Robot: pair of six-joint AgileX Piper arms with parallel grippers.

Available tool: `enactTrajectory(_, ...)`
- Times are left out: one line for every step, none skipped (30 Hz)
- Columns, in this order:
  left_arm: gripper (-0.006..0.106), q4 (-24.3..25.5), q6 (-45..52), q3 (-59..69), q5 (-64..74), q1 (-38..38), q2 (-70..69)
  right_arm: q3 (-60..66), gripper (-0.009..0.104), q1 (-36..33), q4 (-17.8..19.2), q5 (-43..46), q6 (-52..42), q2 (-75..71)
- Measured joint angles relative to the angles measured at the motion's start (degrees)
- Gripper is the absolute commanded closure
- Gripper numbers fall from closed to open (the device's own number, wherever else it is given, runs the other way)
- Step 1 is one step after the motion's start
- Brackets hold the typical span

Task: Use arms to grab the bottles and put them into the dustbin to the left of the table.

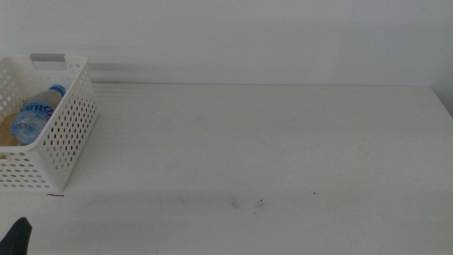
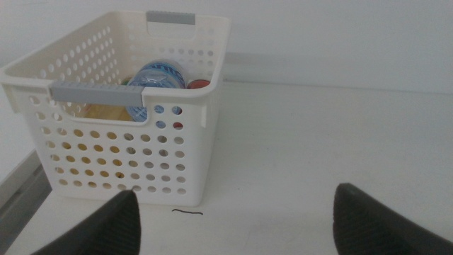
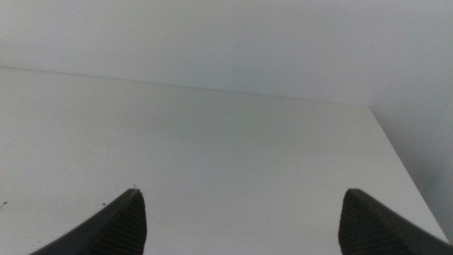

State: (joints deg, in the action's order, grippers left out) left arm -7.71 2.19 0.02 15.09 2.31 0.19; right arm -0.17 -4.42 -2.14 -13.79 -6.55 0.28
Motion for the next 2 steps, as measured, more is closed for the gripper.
enactTrajectory(0.008, -0.09, 0.00, 0.00, 0.00, 0.00, 0.00, 0.00, 0.004, 0.00, 0.00, 0.00, 0.00, 0.00)
enactTrajectory(0.008, -0.23, 0.00, 0.00, 0.00, 0.00, 0.00, 0.00, 0.004, 0.00, 0.00, 0.00, 0.00, 0.00)
